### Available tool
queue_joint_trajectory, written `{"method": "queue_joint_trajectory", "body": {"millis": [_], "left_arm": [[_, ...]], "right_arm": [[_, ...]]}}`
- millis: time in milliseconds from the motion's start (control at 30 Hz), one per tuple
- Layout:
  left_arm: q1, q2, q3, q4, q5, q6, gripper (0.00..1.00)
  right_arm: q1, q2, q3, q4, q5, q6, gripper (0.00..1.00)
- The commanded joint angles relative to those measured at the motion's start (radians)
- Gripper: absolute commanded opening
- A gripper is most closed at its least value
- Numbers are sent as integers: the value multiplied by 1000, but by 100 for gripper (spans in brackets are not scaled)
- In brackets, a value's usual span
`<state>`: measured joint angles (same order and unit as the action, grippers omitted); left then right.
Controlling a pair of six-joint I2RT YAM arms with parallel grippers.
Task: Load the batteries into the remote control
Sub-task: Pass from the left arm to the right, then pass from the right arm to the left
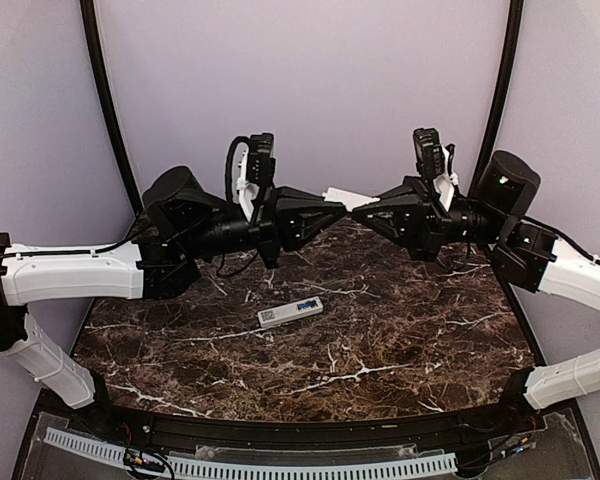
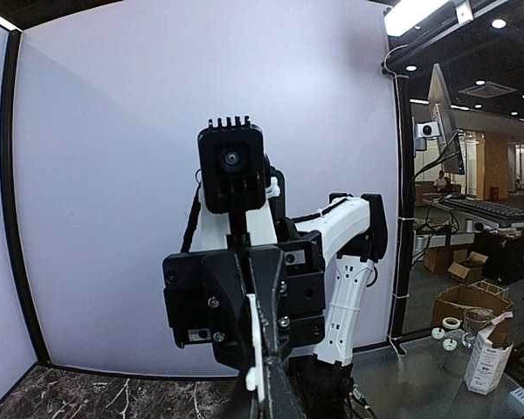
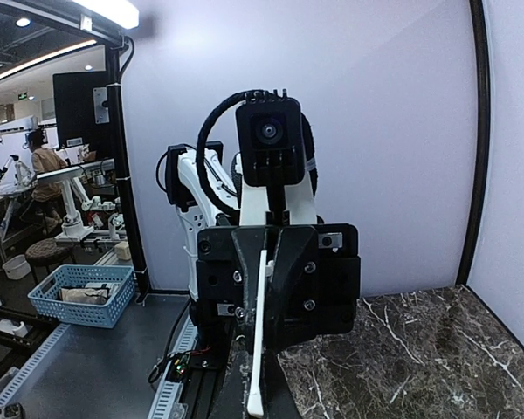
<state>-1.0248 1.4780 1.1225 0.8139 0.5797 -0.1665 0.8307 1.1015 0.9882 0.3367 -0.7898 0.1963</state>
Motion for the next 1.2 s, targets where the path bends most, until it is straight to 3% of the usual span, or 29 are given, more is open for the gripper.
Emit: {"method": "queue_joint_trajectory", "body": {"millis": [0,133,200,233,300,333,533,667,1000,1167], "left_arm": [[-5,-4,-9,20,11,19,0],[-4,-16,-21,3,-2,37,2],[-4,-28,-30,-14,-11,50,26],[-4,-33,-39,-26,-15,55,47],[-4,-62,-47,-68,-33,83,63],[-4,-68,-46,-88,-47,109,65],[-4,-82,35,-382,-40,210,60],[-4,-91,32,-381,-24,204,56],[-4,-56,63,-373,52,181,42],[-5,-51,72,-385,48,184,26]], "right_arm": [[11,-3,34,-28,-1,-6,0],[10,-11,55,-107,45,-18,0],[10,-12,75,-162,62,-30,0],[10,-10,86,-200,67,-39,0],[10,-8,114,-290,65,-77,0],[10,-5,132,-348,58,-103,0],[10,6,243,-638,21,-248,0],[10,27,290,-745,24,-295,0],[10,52,302,-774,7,-317,0],[10,60,305,-774,7,-316,0]]}}
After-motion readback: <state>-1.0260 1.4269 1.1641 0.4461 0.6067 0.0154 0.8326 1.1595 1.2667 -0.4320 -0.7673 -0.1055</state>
